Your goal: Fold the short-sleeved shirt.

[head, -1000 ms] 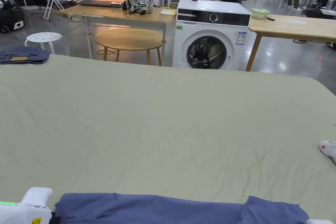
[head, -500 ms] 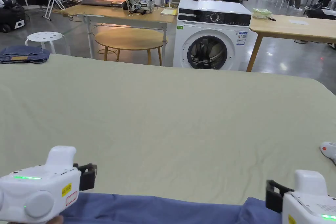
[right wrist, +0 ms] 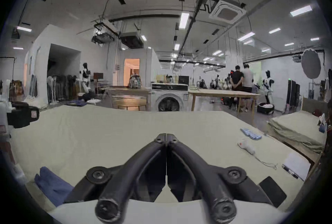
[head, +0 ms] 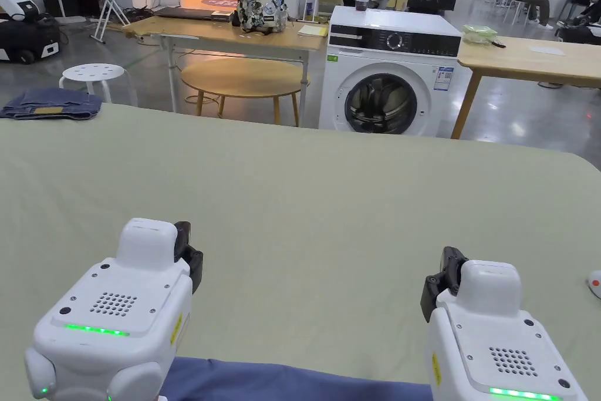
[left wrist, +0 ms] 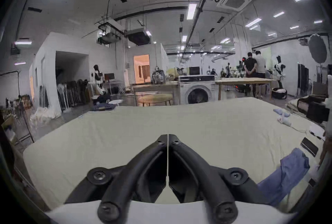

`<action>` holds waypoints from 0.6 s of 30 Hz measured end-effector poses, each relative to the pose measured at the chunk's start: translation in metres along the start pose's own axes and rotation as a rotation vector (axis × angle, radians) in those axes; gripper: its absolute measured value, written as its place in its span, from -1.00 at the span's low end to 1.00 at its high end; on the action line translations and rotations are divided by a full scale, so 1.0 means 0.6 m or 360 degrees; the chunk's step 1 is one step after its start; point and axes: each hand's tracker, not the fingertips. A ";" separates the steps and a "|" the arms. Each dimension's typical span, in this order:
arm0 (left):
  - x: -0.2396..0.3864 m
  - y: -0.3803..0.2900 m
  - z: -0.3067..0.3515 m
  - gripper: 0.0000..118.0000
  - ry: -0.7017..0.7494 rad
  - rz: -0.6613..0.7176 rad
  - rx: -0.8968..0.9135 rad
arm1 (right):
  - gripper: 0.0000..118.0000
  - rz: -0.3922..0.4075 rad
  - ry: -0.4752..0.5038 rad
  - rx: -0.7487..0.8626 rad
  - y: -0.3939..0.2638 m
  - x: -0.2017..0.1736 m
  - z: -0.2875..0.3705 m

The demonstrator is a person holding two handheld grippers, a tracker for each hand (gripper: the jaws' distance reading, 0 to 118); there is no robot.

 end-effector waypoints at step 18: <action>-0.322 -0.172 -0.066 -1.00 -0.0504 0.0761 -0.1164 | -1.00 0.0062 0.0109 -0.0131 -0.020 -0.033 -0.034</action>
